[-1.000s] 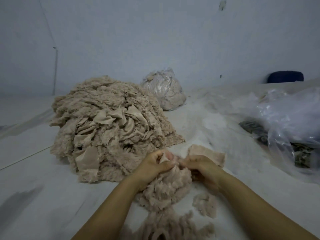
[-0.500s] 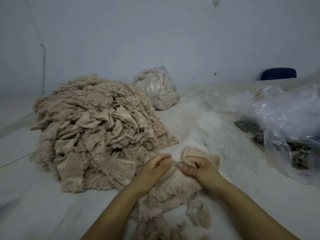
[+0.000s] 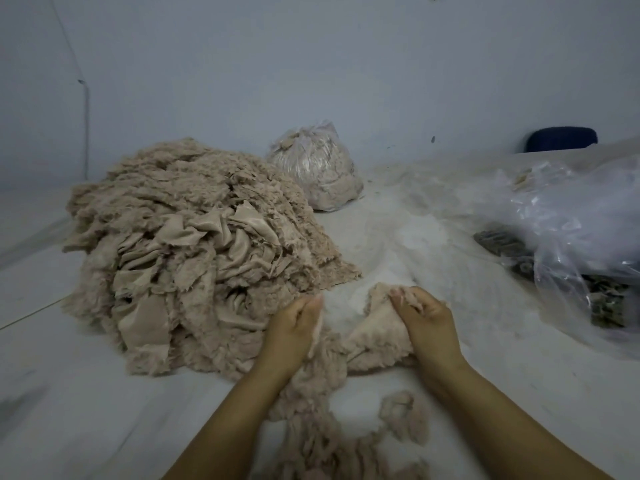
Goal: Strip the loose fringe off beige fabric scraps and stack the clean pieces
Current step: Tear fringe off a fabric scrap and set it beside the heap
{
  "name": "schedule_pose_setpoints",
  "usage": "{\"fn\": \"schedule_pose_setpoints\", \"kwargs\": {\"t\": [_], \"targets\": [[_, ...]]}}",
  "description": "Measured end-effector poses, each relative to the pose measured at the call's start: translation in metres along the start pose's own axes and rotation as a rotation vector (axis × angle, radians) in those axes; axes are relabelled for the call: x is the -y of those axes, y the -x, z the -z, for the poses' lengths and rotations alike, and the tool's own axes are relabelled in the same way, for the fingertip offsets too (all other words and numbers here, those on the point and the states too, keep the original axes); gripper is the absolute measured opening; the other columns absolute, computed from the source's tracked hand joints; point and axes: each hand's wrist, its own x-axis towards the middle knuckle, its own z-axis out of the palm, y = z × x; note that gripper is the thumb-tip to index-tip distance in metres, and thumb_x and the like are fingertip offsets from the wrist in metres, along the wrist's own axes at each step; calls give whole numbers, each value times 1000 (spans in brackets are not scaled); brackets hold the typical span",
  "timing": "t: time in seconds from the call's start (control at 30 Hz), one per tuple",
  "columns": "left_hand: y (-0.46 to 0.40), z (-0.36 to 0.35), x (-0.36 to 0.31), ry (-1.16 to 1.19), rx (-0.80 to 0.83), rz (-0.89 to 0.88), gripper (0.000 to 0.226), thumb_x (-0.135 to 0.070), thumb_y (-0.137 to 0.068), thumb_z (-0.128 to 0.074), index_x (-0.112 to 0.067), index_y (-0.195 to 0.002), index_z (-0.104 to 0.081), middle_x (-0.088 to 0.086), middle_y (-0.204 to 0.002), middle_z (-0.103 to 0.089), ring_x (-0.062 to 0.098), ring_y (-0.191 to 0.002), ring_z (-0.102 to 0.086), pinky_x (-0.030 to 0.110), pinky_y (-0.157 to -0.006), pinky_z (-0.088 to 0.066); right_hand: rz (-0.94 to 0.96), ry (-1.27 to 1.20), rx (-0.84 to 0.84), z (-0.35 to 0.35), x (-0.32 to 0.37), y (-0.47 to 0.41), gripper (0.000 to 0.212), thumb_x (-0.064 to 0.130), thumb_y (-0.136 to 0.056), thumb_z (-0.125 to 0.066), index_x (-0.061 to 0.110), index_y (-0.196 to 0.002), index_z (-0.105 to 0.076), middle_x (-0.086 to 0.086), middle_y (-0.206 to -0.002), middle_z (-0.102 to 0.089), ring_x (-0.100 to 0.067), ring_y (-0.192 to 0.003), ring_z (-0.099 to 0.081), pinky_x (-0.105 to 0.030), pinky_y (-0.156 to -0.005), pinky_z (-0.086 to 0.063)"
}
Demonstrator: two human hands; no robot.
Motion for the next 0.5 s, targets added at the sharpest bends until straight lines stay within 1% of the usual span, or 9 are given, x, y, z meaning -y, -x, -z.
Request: {"fn": "schedule_pose_setpoints", "kwargs": {"t": [0.07,0.1,0.17,0.23,0.3,0.37,0.4,0.47,0.5], "targets": [[4,-1,2,-131,225,-74,18,-48,-75,-72,-39,-64,-62,-14,-74,-60,2,-72,-56,17,-67,-44,47,3,-44,0,3,0,28,14,-93,-58,14,-66,-59,12,-51,-60,3,-45,-53,-11,-44,-40],[6,-1,4,-234,355,-106,19,-52,-67,-77,-40,-64,-63,-14,-76,-60,1,-77,-58,20,-71,-45,74,0,-96,2,5,-2,27,13,-94,-57,11,-67,-56,14,-49,-57,5,-44,-49,-10,-44,-39],[8,0,6,-314,581,-115,19,-50,-63,-81,-38,-62,-66,-16,-75,-60,3,-85,-61,27,-74,-50,126,-6,-198,8,8,-7,29,13,-96,-55,12,-67,-54,16,-48,-54,6,-45,-46,-9,-45,-37],[10,4,4,-218,676,-115,25,-42,-63,-85,-38,-54,-61,-20,-70,-58,0,-74,-59,23,-65,-47,146,-10,-240,11,11,-8,33,14,-97,-53,17,-64,-51,16,-49,-52,6,-45,-44,-9,-45,-36],[9,8,2,-171,697,-151,37,-40,-63,-85,-32,-49,-52,-18,-65,-51,0,-60,-48,21,-60,-40,140,-43,-268,12,14,-9,31,16,-97,-53,13,-66,-51,12,-55,-51,6,-46,-44,-9,-45,-37],[8,10,-3,-250,594,-159,37,-54,-71,-74,-26,-56,-57,-13,-69,-52,4,-63,-48,28,-64,-44,114,-48,-230,12,13,-9,28,17,-97,-53,9,-70,-54,7,-58,-53,3,-49,-47,-10,-47,-39],[8,10,-7,-388,474,-186,43,-64,-77,-59,-24,-63,-65,-12,-73,-56,6,-67,-52,31,-68,-47,96,-42,-183,11,12,-8,29,18,-97,-53,10,-70,-54,8,-57,-54,1,-50,-48,-11,-48,-40],[4,7,-21,-665,99,-354,60,-67,-84,-36,-21,-73,-73,-10,-79,-62,10,-74,-55,35,-70,-50,55,-43,-88,7,10,-3,29,20,-97,-53,12,-69,-56,10,-56,-58,-1,-53,-53,-14,-50,-44],[1,3,-28,-701,-70,-459,60,-62,-87,-35,-18,-76,-74,-8,-82,-64,13,-79,-55,35,-71,-49,37,-46,-47,5,9,1,28,22,-97,-53,12,-71,-59,8,-58,-61,-4,-56,-56,-16,-53,-46]]}}
